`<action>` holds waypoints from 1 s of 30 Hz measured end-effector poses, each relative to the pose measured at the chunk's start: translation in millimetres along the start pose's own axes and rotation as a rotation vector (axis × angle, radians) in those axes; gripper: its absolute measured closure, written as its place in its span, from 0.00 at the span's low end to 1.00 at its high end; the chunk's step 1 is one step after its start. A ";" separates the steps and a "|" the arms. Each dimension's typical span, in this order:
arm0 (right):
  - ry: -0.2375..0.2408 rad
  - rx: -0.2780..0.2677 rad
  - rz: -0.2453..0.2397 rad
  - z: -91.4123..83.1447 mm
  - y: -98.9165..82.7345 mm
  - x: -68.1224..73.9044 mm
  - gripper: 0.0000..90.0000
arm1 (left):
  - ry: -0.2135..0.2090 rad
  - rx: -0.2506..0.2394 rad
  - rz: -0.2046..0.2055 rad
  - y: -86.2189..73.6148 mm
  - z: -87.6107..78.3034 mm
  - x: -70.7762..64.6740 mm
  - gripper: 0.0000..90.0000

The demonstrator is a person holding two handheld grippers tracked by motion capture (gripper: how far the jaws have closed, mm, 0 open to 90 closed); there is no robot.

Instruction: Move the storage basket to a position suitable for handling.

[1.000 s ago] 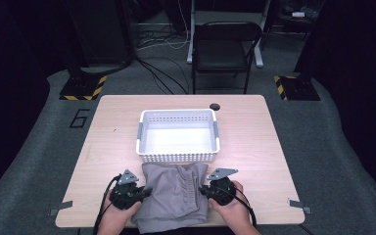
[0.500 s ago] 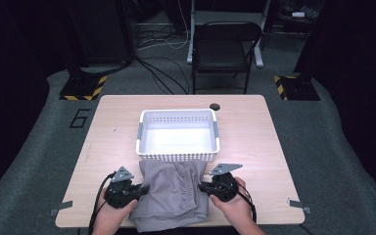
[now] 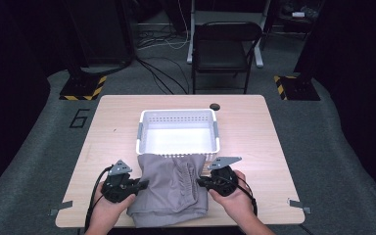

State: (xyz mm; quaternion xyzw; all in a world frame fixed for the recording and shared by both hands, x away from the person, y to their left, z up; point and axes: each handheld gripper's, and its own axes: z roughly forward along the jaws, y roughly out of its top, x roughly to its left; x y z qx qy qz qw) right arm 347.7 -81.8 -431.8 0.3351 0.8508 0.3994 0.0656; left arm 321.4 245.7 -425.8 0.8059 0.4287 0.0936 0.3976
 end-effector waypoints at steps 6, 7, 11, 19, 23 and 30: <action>0.003 -0.003 0.005 -4.5 8.9 -3.3 0.94 | 0.000 -0.003 0.003 9.3 -3.8 0.7 0.88; 0.004 -0.006 0.009 -5.2 9.8 -3.2 0.94 | -0.004 0.004 0.009 10.6 -4.8 1.3 0.88; 0.002 -0.012 0.014 -9.0 13.5 -4.2 0.94 | -0.001 -0.006 0.008 14.1 -6.0 2.3 0.88; 0.005 -0.035 0.008 -16.1 17.8 -4.1 0.94 | -0.013 -0.008 0.004 19.6 -11.7 1.2 0.88; 0.004 -0.037 0.011 -21.6 20.9 -0.6 0.94 | -0.013 -0.012 0.012 22.8 -15.5 -2.7 0.88; -0.005 -0.048 -0.003 -31.7 27.0 3.7 0.94 | -0.014 -0.022 0.025 31.2 -26.3 -8.3 0.88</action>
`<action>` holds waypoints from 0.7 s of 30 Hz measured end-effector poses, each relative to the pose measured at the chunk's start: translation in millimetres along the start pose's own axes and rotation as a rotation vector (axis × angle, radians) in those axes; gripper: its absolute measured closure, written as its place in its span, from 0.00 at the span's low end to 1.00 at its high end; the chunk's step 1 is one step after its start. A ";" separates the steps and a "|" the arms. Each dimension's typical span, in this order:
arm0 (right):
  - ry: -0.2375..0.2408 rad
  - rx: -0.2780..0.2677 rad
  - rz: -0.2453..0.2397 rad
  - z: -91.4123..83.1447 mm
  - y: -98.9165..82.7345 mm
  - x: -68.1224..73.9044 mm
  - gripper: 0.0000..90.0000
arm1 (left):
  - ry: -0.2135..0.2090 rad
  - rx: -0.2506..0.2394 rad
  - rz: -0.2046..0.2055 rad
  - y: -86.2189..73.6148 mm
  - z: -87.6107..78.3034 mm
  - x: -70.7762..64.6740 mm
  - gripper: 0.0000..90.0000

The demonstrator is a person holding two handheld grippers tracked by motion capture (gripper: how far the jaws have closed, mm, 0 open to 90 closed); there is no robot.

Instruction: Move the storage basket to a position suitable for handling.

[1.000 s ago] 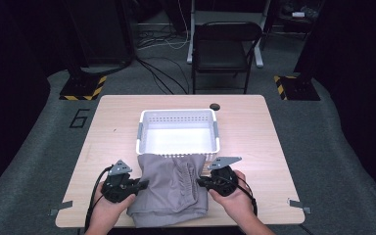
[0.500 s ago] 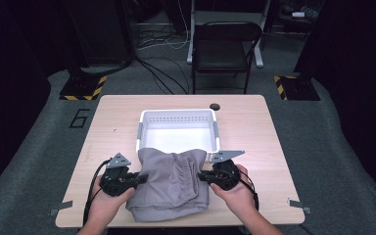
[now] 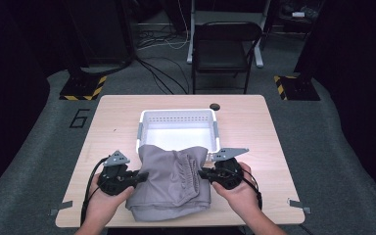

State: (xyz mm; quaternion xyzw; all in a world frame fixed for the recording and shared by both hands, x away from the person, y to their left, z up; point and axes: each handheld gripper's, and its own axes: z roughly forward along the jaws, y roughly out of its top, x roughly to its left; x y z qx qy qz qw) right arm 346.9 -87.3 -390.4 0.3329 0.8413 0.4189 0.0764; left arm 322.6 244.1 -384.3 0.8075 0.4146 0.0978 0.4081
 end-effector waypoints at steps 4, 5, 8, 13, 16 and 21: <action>0.005 -0.013 -0.012 -7.0 5.4 1.2 0.94 | 0.001 -0.004 0.001 6.7 -6.1 -1.4 0.88; 0.005 -0.015 -0.010 -9.1 7.1 1.4 0.94 | -0.003 -0.002 0.004 8.5 -7.2 -0.8 0.88; 0.000 -0.015 -0.013 -12.1 11.4 1.0 0.94 | -0.002 -0.007 -0.001 13.1 -9.2 -0.6 0.88; 0.001 -0.017 -0.024 -17.0 18.9 0.0 0.94 | -0.008 0.002 0.002 19.8 -12.1 -0.6 0.88; 0.002 -0.017 -0.018 -19.3 22.3 -0.7 0.94 | -0.004 -0.002 0.002 23.6 -13.4 -1.0 0.88; 0.001 -0.013 -0.013 -22.7 27.7 -3.0 0.94 | -0.005 0.004 0.018 29.4 -16.1 -1.7 0.88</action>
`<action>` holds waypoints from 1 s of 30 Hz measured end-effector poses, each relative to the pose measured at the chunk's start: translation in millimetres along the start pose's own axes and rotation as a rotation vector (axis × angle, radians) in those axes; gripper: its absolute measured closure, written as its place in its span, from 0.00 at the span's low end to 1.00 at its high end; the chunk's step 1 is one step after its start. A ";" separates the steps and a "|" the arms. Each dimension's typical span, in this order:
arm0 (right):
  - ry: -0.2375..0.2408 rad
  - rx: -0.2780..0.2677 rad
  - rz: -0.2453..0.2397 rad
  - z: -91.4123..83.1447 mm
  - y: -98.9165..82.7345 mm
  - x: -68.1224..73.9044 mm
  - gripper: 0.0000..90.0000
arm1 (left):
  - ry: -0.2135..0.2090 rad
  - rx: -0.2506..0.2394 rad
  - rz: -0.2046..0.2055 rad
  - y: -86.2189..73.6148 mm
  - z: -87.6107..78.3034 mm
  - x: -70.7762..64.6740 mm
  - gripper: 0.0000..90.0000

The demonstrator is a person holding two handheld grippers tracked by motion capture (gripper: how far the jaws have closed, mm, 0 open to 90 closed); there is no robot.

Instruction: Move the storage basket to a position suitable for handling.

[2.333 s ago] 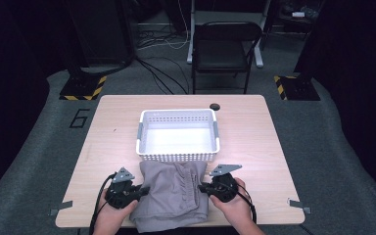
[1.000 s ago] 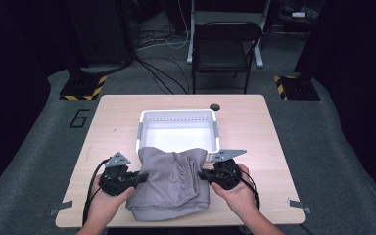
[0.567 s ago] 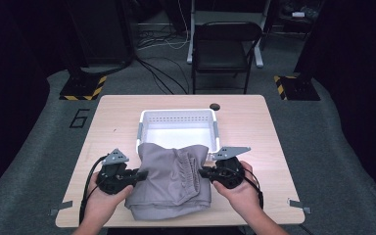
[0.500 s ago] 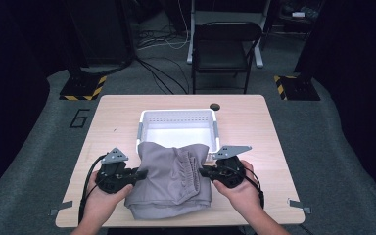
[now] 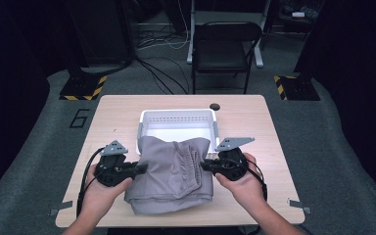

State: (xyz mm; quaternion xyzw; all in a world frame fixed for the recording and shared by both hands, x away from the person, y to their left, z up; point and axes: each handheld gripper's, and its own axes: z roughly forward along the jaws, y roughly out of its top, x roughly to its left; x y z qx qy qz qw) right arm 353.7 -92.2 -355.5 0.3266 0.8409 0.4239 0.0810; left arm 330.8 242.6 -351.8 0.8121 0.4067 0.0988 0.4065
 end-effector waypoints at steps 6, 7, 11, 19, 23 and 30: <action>-0.007 -0.001 -0.017 -3.8 5.4 -0.2 0.94 | 0.008 -0.013 0.005 5.4 0.1 -0.4 0.88; -0.008 -0.005 -0.014 -4.3 6.2 -0.2 0.94 | 0.004 -0.005 0.004 6.2 -0.4 -0.2 0.88; -0.009 -0.007 -0.023 -4.1 8.5 -3.2 0.94 | 0.001 -0.006 0.004 9.2 0.4 1.2 0.88; -0.016 -0.012 -0.016 -4.5 14.7 -11.7 0.94 | 0.002 -0.016 -0.002 17.5 3.7 4.1 0.88; -0.031 -0.014 -0.022 -5.0 20.4 -14.4 0.94 | 0.009 -0.022 0.002 24.0 4.9 8.4 0.88; -0.052 -0.016 -0.041 -2.5 35.2 -19.6 0.94 | 0.018 -0.033 -0.001 37.3 6.8 16.8 0.88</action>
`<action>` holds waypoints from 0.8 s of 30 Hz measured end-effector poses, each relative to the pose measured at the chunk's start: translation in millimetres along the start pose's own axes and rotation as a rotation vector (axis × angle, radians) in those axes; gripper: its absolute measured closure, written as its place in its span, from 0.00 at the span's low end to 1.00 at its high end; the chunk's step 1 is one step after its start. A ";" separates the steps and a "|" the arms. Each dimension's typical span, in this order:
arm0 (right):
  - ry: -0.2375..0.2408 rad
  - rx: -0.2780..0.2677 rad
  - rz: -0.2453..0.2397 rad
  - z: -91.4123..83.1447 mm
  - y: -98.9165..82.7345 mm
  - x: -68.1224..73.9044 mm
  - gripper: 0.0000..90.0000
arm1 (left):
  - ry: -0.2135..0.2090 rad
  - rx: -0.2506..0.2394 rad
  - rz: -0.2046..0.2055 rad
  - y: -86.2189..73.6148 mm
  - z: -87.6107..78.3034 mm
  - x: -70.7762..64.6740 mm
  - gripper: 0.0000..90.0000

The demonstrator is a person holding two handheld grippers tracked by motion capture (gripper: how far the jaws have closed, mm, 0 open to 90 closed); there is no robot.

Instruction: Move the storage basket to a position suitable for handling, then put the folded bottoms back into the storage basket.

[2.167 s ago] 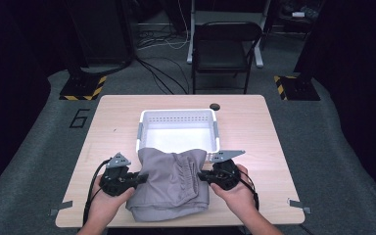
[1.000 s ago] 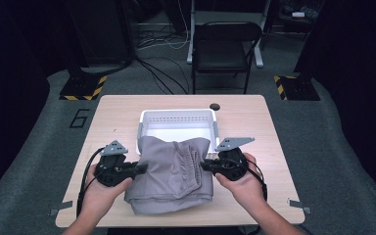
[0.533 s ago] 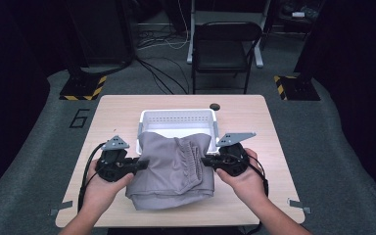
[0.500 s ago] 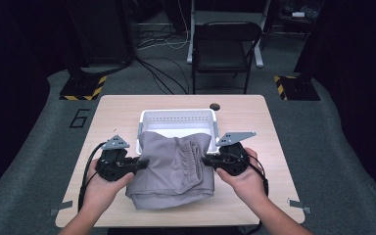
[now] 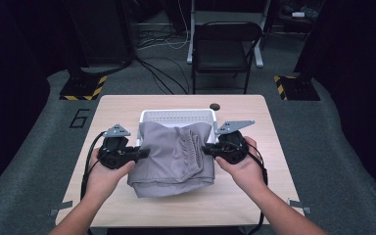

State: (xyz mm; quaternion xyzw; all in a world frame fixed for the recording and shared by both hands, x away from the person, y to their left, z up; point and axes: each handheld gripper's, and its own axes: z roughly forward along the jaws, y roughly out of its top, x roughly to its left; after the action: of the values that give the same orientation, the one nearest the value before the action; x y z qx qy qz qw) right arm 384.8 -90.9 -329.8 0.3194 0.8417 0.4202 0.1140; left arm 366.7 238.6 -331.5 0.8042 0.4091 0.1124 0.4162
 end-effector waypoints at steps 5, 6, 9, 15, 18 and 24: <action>-0.012 -0.006 0.001 2.1 7.6 -5.2 0.94 | 0.006 -0.005 -0.001 6.7 2.6 3.7 0.88; -0.013 -0.003 0.002 2.4 8.6 -6.9 0.94 | 0.003 0.001 0.003 8.0 3.0 4.9 0.88; -0.013 -0.004 0.009 4.4 10.6 -12.2 0.94 | 0.005 -0.003 -0.007 10.4 6.2 6.9 0.88; -0.023 -0.007 0.007 7.3 15.2 -21.4 0.94 | 0.001 -0.007 -0.022 18.2 11.4 14.4 0.88; -0.032 -0.007 0.014 10.0 18.0 -25.5 0.94 | 0.006 -0.009 -0.022 21.9 13.3 16.7 0.88; -0.043 0.001 0.013 13.0 21.6 -31.5 0.94 | 0.010 -0.008 -0.022 31.0 18.9 21.2 0.88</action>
State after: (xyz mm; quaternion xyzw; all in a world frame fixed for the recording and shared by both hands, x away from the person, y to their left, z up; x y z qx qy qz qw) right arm 424.5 -93.1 -323.4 0.3336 0.8373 0.4136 0.1290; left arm 407.7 233.7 -323.1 0.7976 0.4193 0.1134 0.4184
